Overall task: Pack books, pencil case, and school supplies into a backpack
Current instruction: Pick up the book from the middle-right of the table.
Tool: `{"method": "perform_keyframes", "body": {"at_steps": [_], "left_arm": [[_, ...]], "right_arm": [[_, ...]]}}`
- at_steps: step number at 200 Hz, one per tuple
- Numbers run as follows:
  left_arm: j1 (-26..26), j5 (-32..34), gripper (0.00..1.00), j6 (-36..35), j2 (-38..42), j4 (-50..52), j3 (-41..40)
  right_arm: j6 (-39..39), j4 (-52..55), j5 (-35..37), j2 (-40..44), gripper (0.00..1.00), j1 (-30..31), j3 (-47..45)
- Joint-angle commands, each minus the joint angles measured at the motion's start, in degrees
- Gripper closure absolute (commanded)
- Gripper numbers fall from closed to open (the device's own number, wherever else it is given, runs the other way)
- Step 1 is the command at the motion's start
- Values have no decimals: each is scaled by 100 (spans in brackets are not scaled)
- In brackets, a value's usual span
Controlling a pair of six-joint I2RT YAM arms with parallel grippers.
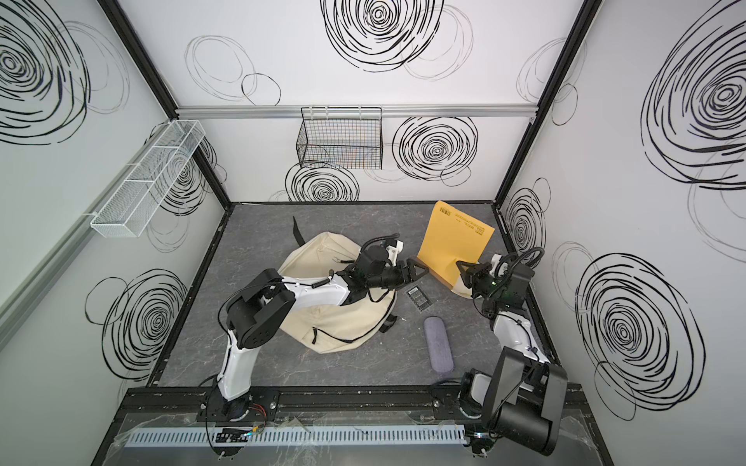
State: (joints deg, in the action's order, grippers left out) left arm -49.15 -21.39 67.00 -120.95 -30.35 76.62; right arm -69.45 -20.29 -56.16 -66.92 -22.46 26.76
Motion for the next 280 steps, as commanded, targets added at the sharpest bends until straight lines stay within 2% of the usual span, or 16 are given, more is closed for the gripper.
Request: {"method": "perform_keyframes", "body": {"at_steps": [1, 78, 145, 156, 192, 198, 208, 229, 236, 244, 258, 268, 280], "left_arm": [[-12, 135, 25, 469, -189, -652, -83], [-136, 225, 27, 946, -736, -1081, 165], [-157, 275, 34, 1135, -1070, -1367, 478], [-157, 279, 40, 1144, -1132, -1397, 535], [-150, 240, 72, 1257, -1232, -1650, 541], [-146, 231, 74, 1271, -1230, -1698, 508], [-140, 236, 77, 1251, -1192, -1712, 462], [-112, 280, 87, 1172, -1028, -1752, 282], [-87, 291, 91, 1134, -953, -1779, 202], [-67, 293, 92, 1091, -850, -1782, 124], [-5, 295, 95, 976, -638, -1744, 8], [39, 277, 96, 853, -470, -1668, -40], [80, 243, 100, 688, -224, -1557, -92]], "right_arm": [[-408, -443, -47, 176, 100, 99, -138], [-928, -657, 59, 529, 100, 187, -530], [-1114, -700, 0, 776, 100, 330, -780], [-1137, -696, -37, 839, 100, 330, -838], [-939, -424, -72, 1000, 100, 330, -901], [-871, -357, -43, 1022, 100, 324, -901], [-697, -195, 50, 1048, 91, 321, -891], [-211, 279, 193, 1057, 83, 233, -818], [-64, 405, 193, 1049, 75, 180, -776], [95, 578, 184, 1046, 61, 94, -717], [366, 884, 158, 1055, 43, -113, -602], [610, 1172, 160, 1069, 33, -284, -486], [933, 1462, 160, 1096, 30, -471, -341]]}}
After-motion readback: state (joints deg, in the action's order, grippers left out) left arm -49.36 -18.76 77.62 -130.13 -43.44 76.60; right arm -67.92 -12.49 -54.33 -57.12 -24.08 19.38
